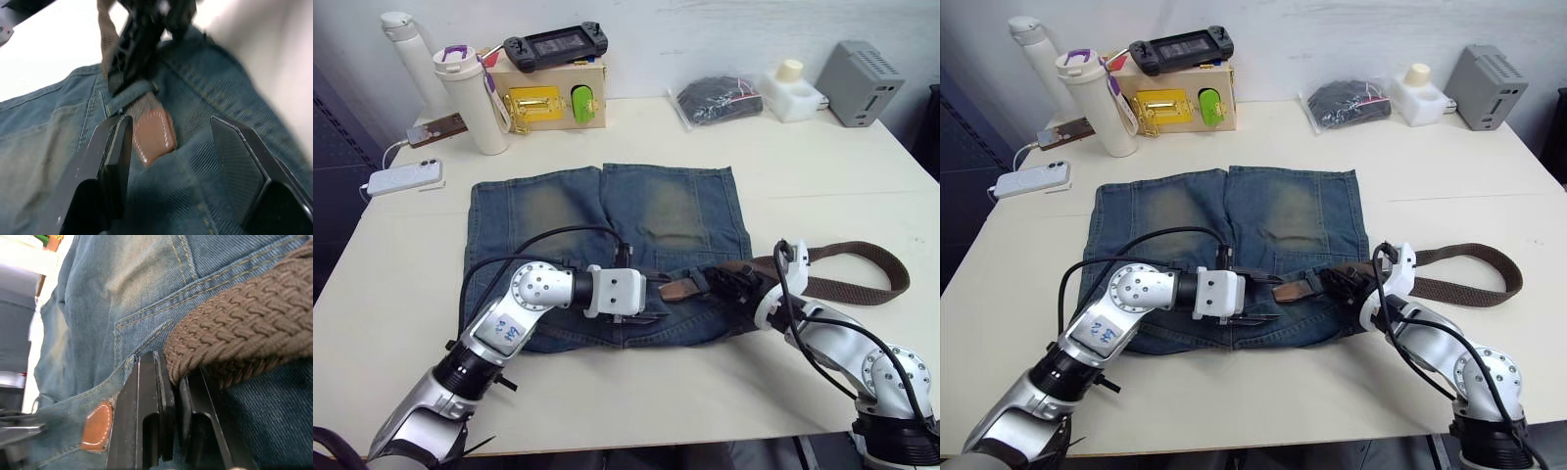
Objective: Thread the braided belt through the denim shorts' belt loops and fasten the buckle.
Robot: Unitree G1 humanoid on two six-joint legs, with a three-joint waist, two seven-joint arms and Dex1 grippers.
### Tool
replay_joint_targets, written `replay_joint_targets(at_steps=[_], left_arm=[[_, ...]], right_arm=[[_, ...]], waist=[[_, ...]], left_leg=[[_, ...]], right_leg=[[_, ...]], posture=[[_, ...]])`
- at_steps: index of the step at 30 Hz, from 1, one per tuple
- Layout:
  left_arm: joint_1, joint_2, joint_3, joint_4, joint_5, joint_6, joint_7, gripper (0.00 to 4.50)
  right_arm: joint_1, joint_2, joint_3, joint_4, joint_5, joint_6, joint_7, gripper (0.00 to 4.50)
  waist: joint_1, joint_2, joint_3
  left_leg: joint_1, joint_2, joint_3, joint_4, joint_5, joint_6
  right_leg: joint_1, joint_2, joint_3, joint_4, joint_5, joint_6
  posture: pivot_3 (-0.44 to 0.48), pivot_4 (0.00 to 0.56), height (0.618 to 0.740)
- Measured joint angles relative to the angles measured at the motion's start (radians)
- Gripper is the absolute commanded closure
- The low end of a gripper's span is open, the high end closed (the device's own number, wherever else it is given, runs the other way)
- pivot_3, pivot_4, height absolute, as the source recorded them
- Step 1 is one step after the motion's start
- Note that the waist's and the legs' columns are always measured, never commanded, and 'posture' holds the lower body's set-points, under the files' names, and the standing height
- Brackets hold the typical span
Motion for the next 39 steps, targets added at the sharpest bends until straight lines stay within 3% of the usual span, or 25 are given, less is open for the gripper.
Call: replay_joint_targets(at_steps=[5,12,32,35,39], left_arm=[[-0.041,-0.030,-0.005,0.078,0.090,-0.110,0.009,1.67],[-0.068,-0.066,0.000,0.120,0.143,-0.122,0.010,1.67],[-0.096,-0.132,0.028,0.201,0.188,-0.158,0.034,1.67],[-0.098,-0.135,0.032,0.201,0.188,-0.152,0.035,2.48],[-0.099,-0.133,0.045,0.191,0.181,-0.124,0.029,4.19]], right_arm=[[-0.005,0.002,-0.016,0.036,0.074,-0.006,-0.030,4.50],[0.008,0.037,-0.025,0.042,0.106,-0.037,-0.045,4.50],[0.043,0.086,-0.042,0.050,0.150,-0.070,-0.004,4.50],[0.042,0.086,-0.040,0.050,0.147,-0.069,-0.002,4.50],[0.039,0.086,-0.033,0.049,0.143,-0.068,-0.001,4.50]], waist=[[-0.002,-0.003,-0.002],[-0.003,-0.005,-0.003],[-0.019,-0.007,-0.005],[-0.020,-0.007,-0.005],[-0.021,-0.007,-0.007]], left_leg=[[0.001,0.000,-0.001,0.000,0.000,0.000],[0.001,0.000,-0.002,0.000,0.000,0.000],[0.002,0.000,-0.004,-0.001,0.000,0.000],[0.002,0.000,-0.004,-0.001,0.000,0.000],[0.002,0.000,-0.005,-0.002,0.000,0.000]], right_leg=[[0.001,0.000,0.000,0.000,0.000,0.000],[0.002,0.001,0.000,0.000,0.000,0.000],[0.003,0.001,-0.001,0.000,0.000,0.000],[0.003,0.001,-0.002,0.000,0.000,0.000],[0.002,0.001,-0.002,0.000,0.000,0.000]], posture=[[0.000,0.150,0.645],[0.000,0.150,0.645],[0.000,0.150,0.645],[0.000,0.150,0.645],[0.000,0.150,0.645]])
